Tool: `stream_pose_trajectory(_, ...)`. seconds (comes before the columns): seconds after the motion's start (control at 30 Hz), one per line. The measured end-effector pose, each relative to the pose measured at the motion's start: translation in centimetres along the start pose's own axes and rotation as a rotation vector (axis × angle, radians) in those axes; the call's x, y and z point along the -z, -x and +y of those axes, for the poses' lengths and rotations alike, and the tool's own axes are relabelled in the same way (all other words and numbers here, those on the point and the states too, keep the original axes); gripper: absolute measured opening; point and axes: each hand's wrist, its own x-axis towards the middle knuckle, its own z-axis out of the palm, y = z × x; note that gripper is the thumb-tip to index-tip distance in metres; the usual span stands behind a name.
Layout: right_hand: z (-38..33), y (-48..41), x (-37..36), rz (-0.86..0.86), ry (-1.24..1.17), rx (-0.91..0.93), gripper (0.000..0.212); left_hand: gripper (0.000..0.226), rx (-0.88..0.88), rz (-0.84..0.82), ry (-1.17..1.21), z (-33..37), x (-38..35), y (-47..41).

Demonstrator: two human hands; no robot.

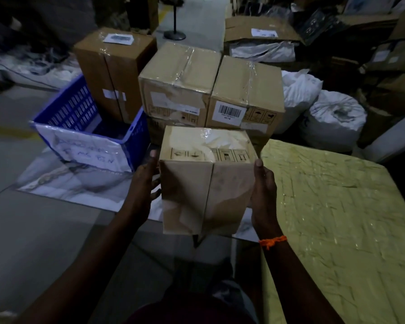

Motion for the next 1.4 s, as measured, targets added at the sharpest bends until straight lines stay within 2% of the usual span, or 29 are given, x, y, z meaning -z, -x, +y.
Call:
stream_pose_trajectory(0.03,0.2,0.3,0.3,-0.001,0.0,-0.007,0.056,0.091,0.014,-0.016,-0.012,0.1,0.0,0.4)
stream_pose_trajectory(0.07,0.2,0.6,0.5,-0.014,0.001,-0.007,0.056,0.084,0.026,-0.03,-0.03,0.3,0.0,0.7)
stream_pose_trajectory(0.17,0.6,1.0,1.4,-0.038,0.016,0.006,0.039,0.035,0.033,-0.058,-0.057,0.5,-0.3,1.0)
stream_pose_trajectory(0.2,0.7,1.2,1.6,-0.047,0.015,0.005,0.033,0.028,0.035,-0.056,-0.071,0.4,-0.2,1.0)
stream_pose_trajectory(0.37,1.8,2.2,2.4,-0.117,0.001,0.007,0.028,0.031,0.032,-0.043,-0.085,-0.4,0.6,1.6)
stream_pose_trajectory(0.47,2.4,2.7,3.0,-0.157,0.063,0.025,0.023,0.061,0.024,-0.062,-0.11,-1.2,1.3,2.3)
stream_pose_trajectory(0.5,2.6,2.9,3.2,-0.168,0.086,0.047,0.025,0.063,0.013,-0.072,-0.116,-1.5,1.5,2.6)
stream_pose_trajectory(0.6,3.1,3.1,3.5,-0.168,0.08,0.015,0.024,0.046,-0.011,-0.072,-0.114,-2.3,1.7,3.1)
stream_pose_trajectory(0.73,2.9,3.7,3.4,-0.164,0.062,0.029,0.028,0.049,-0.006,-0.07,-0.115,-2.6,1.8,3.2)
stream_pose_trajectory(0.9,1.6,2.5,4.0,-0.27,0.084,-0.003,0.027,0.08,0.01,-0.125,-0.194,-0.7,2.0,2.4)
stream_pose_trajectory(1.0,-0.1,0.1,3.6,-0.34,0.102,-0.067,0.039,0.056,-0.015,-0.121,-0.291,1.5,0.9,0.7)
stream_pose_trajectory(1.17,-1.0,-2.2,1.8,-0.41,0.077,-0.129,0.04,0.031,-0.02,-0.176,-0.439,3.0,-1.7,-0.6)
stream_pose_trajectory(1.23,-0.5,-2.2,1.3,-0.388,0.082,-0.103,0.041,0.033,-0.033,-0.175,-0.438,2.9,-1.3,-0.3)
stream_pose_trajectory(1.3,-0.3,-1.9,1.2,-0.376,0.069,-0.07,0.046,0.048,-0.084,-0.196,-0.43,2.5,0.1,0.1)
stream_pose_trajectory(1.4,-0.4,-1.0,0.6,-0.333,0.021,-0.041,0.066,0.065,-0.236,-0.186,-0.431,2.1,2.5,1.2)
